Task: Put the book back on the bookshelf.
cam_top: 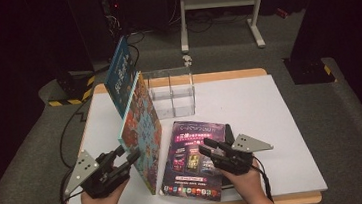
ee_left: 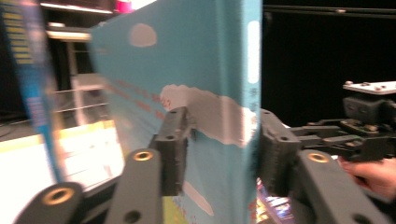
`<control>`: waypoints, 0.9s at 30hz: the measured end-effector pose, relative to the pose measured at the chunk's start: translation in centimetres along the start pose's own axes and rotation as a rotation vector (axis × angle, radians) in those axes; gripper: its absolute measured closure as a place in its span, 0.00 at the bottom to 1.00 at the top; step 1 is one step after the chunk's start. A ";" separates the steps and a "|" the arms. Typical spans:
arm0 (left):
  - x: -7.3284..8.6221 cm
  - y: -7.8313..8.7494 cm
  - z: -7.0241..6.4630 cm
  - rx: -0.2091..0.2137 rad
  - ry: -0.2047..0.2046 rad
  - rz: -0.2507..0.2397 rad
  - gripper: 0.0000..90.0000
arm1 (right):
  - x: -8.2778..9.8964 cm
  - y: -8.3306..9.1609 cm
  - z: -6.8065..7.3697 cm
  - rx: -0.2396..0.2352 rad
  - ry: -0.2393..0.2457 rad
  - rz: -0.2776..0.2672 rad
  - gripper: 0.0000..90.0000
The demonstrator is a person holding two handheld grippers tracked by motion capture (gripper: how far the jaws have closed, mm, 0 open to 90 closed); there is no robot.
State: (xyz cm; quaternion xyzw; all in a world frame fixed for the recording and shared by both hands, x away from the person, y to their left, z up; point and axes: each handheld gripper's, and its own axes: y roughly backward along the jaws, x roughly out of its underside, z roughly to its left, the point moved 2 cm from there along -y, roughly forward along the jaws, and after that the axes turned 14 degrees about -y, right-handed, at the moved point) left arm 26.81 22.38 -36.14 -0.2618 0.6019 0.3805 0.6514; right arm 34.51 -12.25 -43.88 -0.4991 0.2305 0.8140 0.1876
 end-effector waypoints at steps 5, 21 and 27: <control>0.8 1.9 1.1 -0.164 -0.057 0.021 0.88 | 0.3 -0.8 0.0 0.013 -0.010 0.020 0.69; 3.7 4.2 2.3 -0.152 -0.096 0.017 0.90 | 0.3 -0.7 -1.1 0.075 0.005 0.026 0.67; 4.2 4.7 3.1 -0.130 -0.047 0.024 0.89 | 0.7 0.1 -1.8 0.174 0.048 0.041 0.64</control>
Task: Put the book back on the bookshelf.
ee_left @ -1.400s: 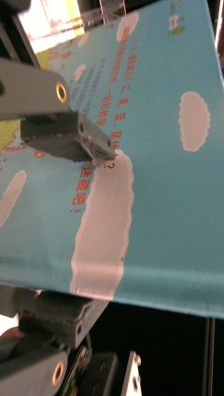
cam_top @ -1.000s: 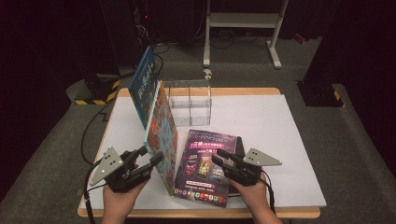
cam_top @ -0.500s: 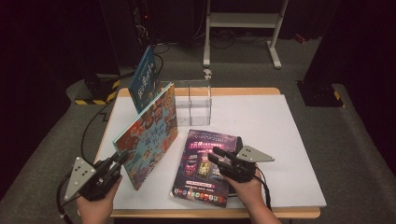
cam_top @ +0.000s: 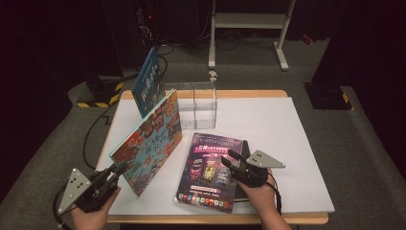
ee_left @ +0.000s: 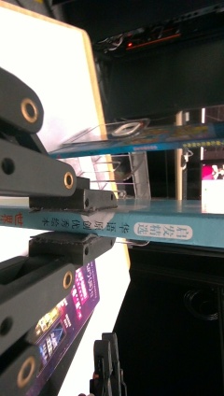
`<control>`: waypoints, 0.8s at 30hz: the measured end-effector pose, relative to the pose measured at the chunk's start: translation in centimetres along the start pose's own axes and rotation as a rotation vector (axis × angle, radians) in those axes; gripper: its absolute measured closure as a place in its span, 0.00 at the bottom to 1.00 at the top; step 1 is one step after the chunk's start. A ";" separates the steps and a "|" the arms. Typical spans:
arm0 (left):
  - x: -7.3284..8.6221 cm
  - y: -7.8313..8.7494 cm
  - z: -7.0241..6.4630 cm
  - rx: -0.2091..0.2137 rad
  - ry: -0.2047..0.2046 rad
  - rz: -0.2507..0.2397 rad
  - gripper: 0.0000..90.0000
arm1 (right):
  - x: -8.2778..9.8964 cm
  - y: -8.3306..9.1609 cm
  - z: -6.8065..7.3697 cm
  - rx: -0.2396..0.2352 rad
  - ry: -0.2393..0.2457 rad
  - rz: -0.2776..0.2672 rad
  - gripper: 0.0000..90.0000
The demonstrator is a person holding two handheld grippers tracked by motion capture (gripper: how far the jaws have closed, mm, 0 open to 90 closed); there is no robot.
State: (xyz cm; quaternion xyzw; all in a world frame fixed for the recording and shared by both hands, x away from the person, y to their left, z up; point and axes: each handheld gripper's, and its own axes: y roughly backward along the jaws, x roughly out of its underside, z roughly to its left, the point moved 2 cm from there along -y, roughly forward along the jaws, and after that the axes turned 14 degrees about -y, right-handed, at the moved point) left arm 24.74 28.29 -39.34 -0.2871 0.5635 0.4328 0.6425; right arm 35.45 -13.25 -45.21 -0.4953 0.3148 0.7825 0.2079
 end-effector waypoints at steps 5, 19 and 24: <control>0.4 0.2 0.7 0.013 0.015 0.013 0.89 | 0.5 0.3 -0.9 0.071 0.028 0.018 0.61; -0.1 -0.1 0.6 0.001 0.011 0.058 0.87 | 1.3 4.3 -6.4 0.219 -0.069 -0.027 0.59; -0.8 -0.8 0.5 -0.012 0.000 0.072 0.84 | 1.8 4.2 -6.9 0.194 -0.072 -0.006 0.58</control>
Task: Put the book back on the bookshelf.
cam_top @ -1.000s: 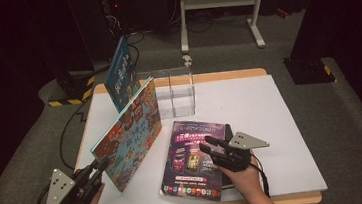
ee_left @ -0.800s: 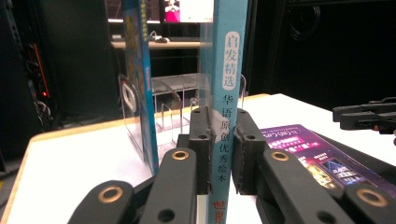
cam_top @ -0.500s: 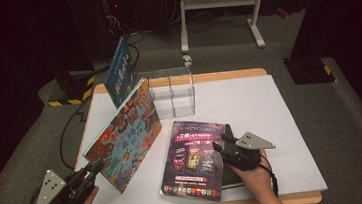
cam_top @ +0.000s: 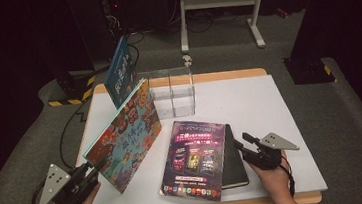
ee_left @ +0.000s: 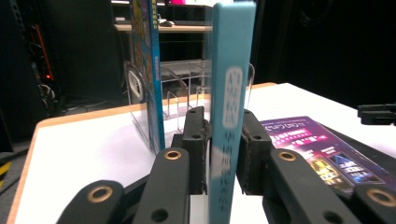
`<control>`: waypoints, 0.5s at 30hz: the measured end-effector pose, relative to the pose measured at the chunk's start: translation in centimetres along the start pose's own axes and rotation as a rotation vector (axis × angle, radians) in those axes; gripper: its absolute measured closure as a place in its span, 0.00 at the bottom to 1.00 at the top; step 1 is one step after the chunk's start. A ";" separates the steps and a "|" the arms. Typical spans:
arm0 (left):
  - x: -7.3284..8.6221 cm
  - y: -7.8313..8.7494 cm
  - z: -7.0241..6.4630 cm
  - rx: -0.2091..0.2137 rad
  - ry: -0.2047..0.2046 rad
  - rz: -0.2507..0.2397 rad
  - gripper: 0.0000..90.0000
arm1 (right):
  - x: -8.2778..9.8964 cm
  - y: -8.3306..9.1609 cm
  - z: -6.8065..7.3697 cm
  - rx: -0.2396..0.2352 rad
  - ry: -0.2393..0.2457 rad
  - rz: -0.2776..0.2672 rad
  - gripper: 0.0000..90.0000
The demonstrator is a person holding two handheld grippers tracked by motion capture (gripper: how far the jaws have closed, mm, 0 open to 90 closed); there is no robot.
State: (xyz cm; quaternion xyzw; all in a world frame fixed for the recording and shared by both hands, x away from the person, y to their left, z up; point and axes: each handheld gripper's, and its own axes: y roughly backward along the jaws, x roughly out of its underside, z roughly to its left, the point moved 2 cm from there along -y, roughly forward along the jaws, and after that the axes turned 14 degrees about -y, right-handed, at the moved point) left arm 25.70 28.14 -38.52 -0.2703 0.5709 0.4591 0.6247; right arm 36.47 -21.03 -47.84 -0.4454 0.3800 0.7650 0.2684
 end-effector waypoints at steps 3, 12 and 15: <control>-0.6 -0.5 -0.3 -0.017 -0.014 0.012 0.83 | 0.1 0.1 0.0 -0.017 0.002 -0.002 0.58; -1.5 -2.2 0.0 -0.037 -0.021 0.015 0.82 | 0.1 0.3 0.2 -0.049 0.005 -0.007 0.58; -1.8 -2.5 0.2 -0.029 -0.028 0.007 0.81 | 0.3 0.6 0.2 -0.043 0.001 -0.002 0.58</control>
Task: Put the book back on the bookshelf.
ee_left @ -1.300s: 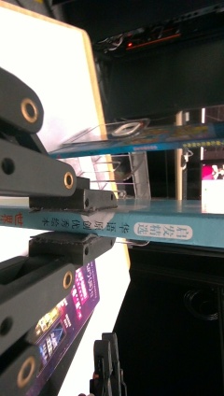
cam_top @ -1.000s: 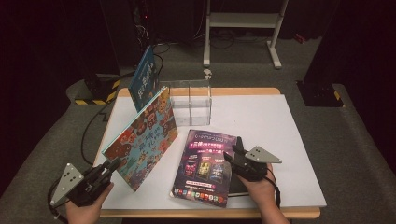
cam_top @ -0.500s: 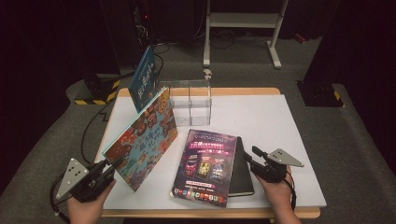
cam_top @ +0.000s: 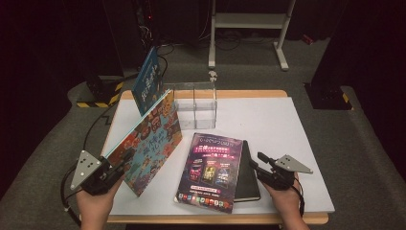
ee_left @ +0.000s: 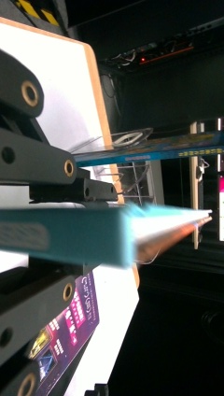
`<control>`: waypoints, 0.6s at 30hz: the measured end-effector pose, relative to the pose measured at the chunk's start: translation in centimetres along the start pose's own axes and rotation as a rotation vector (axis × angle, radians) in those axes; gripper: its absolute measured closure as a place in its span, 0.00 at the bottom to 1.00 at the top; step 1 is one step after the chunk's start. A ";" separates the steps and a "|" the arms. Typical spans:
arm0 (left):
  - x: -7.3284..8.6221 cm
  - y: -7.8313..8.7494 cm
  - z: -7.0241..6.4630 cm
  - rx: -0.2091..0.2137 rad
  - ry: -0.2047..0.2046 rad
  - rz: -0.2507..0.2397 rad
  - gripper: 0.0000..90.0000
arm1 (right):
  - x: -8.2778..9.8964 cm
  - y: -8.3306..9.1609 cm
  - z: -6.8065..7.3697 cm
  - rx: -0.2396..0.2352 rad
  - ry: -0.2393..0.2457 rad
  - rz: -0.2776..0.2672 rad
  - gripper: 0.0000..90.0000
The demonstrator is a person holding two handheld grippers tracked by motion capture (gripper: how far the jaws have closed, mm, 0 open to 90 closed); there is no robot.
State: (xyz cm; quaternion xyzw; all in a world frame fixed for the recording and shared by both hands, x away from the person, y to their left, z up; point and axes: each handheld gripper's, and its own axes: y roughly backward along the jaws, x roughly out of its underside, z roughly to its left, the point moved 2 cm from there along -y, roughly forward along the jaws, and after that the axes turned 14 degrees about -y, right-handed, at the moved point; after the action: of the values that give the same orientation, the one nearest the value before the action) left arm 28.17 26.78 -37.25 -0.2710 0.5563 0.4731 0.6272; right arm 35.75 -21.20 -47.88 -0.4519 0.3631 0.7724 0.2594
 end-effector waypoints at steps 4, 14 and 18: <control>-0.1 -0.3 0.4 0.008 0.006 -0.015 0.79 | -0.1 0.5 -0.2 0.006 -0.021 -0.013 0.58; -0.4 -0.6 1.1 0.023 0.020 -0.012 0.79 | 0.1 0.2 0.0 0.010 -0.014 -0.001 0.58; -0.5 -0.8 1.2 0.027 0.024 -0.013 0.79 | 0.1 0.2 -0.1 0.010 -0.020 0.000 0.58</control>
State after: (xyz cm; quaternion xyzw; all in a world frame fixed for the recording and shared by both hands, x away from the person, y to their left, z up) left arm 29.41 27.31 -36.61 -0.2716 0.5681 0.4585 0.6271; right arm 35.59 -21.41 -47.93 -0.4427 0.3643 0.7753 0.2652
